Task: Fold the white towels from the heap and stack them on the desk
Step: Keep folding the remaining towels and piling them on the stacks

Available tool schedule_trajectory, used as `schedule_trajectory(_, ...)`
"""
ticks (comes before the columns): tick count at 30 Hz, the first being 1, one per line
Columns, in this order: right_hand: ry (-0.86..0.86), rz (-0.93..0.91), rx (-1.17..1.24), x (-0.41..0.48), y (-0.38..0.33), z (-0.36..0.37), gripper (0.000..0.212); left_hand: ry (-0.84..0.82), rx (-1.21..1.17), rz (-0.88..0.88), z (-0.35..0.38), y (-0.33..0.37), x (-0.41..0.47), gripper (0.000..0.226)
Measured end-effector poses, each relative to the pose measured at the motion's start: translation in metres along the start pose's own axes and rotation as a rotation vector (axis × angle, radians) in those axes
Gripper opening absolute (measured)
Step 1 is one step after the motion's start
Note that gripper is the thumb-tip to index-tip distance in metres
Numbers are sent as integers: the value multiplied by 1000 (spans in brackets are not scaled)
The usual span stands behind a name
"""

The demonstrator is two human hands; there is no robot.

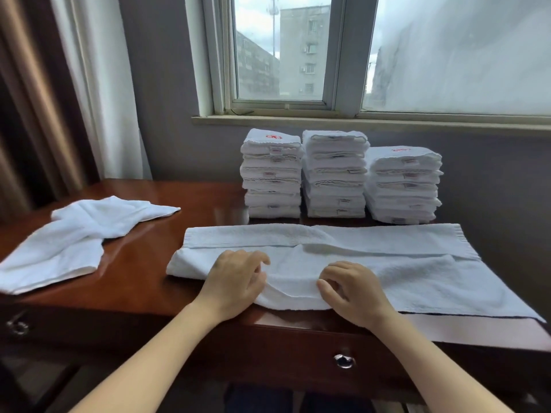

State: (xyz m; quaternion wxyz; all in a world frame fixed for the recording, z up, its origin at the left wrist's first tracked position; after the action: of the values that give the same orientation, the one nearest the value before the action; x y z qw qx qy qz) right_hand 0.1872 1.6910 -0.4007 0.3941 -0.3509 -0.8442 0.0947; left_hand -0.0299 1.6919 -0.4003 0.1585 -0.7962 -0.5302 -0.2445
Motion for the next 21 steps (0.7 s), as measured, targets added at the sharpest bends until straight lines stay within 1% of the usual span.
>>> schedule_trajectory(2, -2, 18, -41, -2, 0, 0, 41, 26, 43, -9, -9, -3, -3, 33)
schedule_trajectory(4, 4, 34, -94, -3, -1, 0, 42, 90, 129, -21, -19, -10, -7, 36)
schedule_trajectory(5, 5, 48, -108, -2, -2, 0, 41, 59, 175, -58, -20, -16, -9, 39)
schedule_trajectory(8, 20, 81, -115, 10, -7, 0, 29, -233, 260, -269, -11, -41, -12, 52)
schedule_trajectory(9, 16, 84, -125, 19, -11, 1, 26, -263, 285, -313, -12, -47, -11, 53)
schedule_trajectory(10, -6, 94, -138, 29, -15, 4, 23, -257, 308, -341, -16, -51, -8, 50)
schedule_trajectory(13, -137, 164, -144, 61, -19, 21, 14, -245, 339, -381, -24, -63, -1, 32)
schedule_trajectory(17, -317, 182, -88, 96, -19, 60, 27, -316, 317, -427, -23, -89, -2, 21)
schedule_trajectory(21, -383, 151, -106, 127, -11, 103, 40, -437, 277, -427, -11, -119, -11, 32)
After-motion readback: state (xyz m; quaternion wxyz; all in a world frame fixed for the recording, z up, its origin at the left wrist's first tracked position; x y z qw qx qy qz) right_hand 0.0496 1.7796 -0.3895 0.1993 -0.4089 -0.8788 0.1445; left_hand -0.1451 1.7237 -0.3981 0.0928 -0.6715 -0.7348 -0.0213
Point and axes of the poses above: each hand's wrist, its own x-axis towards the middle knuckle, its own z-axis out of the palm, y = z × x, the point moved 6 cm from there along x, towards the middle knuckle, and after that the axes turned 13 degrees about x, right-handed, at the moved point
